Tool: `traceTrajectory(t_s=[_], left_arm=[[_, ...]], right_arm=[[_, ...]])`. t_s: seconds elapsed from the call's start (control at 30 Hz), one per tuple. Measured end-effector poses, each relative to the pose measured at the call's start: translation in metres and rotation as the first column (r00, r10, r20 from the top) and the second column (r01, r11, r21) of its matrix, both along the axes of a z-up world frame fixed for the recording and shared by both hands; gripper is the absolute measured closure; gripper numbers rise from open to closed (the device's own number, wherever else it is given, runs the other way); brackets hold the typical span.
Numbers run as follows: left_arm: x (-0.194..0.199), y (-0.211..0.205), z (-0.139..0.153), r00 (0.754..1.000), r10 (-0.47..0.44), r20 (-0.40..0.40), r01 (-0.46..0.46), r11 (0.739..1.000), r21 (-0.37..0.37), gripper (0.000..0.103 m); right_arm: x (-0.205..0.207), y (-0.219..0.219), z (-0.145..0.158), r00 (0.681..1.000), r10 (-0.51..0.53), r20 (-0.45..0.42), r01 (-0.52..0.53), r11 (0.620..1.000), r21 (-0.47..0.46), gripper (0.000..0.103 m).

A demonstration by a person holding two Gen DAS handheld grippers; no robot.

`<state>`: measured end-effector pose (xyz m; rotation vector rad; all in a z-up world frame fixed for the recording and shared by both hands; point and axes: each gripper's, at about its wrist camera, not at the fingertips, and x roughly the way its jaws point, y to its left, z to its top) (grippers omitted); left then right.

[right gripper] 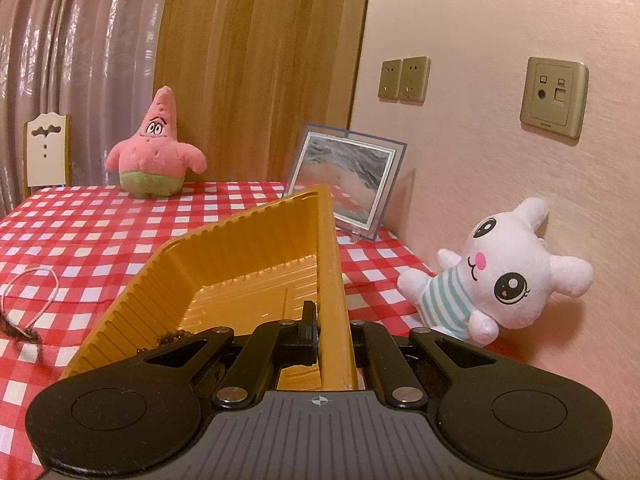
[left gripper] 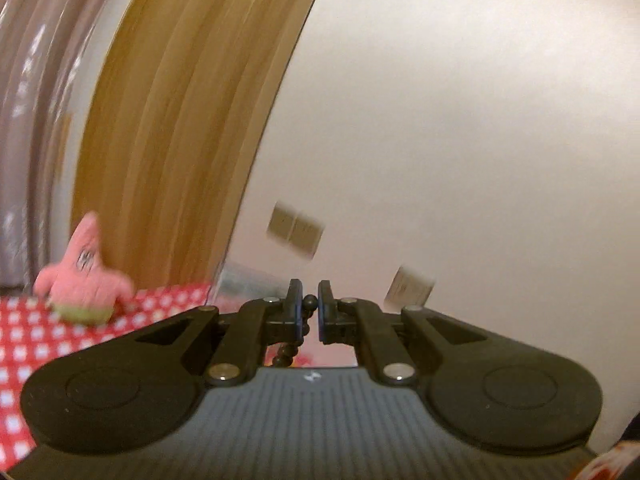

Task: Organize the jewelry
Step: 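Lift the bead necklace high and lower it into the tray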

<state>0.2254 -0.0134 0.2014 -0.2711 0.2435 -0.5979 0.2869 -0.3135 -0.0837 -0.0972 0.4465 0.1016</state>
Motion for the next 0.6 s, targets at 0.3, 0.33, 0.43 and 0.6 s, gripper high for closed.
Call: traceTrajectory(t_s=[0.3,0.33,0.43,0.6], left_arm=[[-0.003,0.000,0.035,0.989,0.059,0.133,-0.059,0.998,-0.004,0.097],[0.000,0.000,0.034,0.992,0.052,0.118,-0.052,0.999,-0.010,0.097],[0.005,-0.008,0.032,0.994,0.027,0.109,-0.028,1.000,0.005,0.097],[0.012,-0.018,0.038,0.993,0.005,0.116,-0.009,0.999,0.038,0.097]], right_arm=[[0.000,0.000,0.000,1.000,-0.001,0.000,0.001,1.000,0.002,0.100],[0.000,0.000,0.000,1.000,-0.001,0.001,0.001,1.000,0.003,0.100],[0.000,0.000,0.000,1.000,-0.002,-0.001,0.002,1.000,0.005,0.100],[0.001,-0.001,0.000,1.000,0.000,0.000,0.000,1.000,0.009,0.100]])
